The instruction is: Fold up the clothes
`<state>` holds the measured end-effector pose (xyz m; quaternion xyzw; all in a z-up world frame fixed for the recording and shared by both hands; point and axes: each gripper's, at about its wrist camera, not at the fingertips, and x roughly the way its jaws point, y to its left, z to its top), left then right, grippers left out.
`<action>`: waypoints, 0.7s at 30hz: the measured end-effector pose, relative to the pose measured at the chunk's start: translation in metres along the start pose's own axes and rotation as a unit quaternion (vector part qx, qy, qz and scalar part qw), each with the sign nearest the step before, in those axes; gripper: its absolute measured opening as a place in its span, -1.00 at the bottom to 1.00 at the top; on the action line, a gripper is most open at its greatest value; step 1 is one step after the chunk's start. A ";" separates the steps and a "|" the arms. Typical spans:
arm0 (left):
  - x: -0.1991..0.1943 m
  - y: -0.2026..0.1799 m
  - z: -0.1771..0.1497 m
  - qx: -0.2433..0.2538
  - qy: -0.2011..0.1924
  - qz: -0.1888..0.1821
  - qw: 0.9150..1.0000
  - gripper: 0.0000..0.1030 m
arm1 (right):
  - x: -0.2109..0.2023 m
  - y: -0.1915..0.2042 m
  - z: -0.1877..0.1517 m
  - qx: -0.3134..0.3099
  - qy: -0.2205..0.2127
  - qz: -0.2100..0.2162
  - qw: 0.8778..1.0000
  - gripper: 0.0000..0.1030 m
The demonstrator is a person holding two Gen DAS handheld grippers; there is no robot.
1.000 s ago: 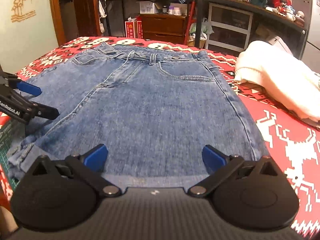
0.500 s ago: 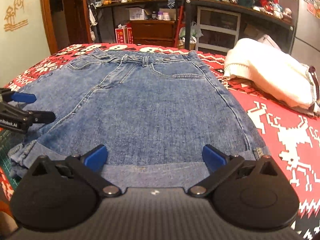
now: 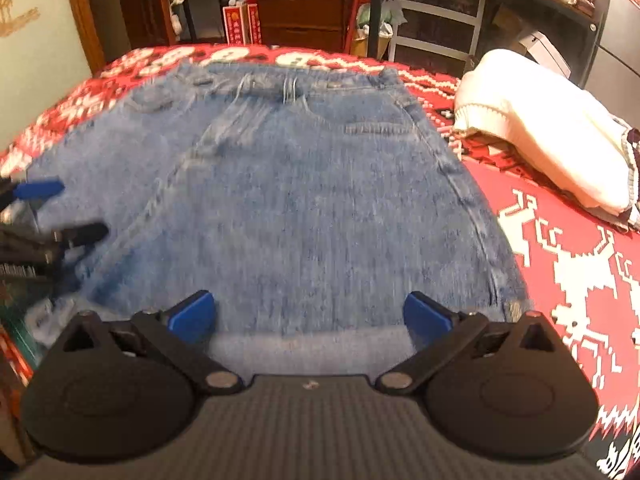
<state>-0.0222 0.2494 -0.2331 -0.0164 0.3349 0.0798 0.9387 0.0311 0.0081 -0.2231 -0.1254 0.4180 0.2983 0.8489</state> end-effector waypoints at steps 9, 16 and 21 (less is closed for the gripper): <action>0.000 -0.001 0.000 -0.002 -0.002 0.002 1.000 1.00 | 0.043 -0.002 0.047 -0.004 0.011 -0.011 1.000 0.99; 0.000 -0.001 0.000 -0.002 -0.002 0.003 1.000 1.00 | 0.083 -0.004 0.083 -0.008 0.026 -0.019 0.999 0.99; 0.000 -0.001 0.000 -0.003 -0.002 0.003 1.000 1.00 | 0.077 -0.004 0.068 -0.011 0.003 -0.019 1.000 0.99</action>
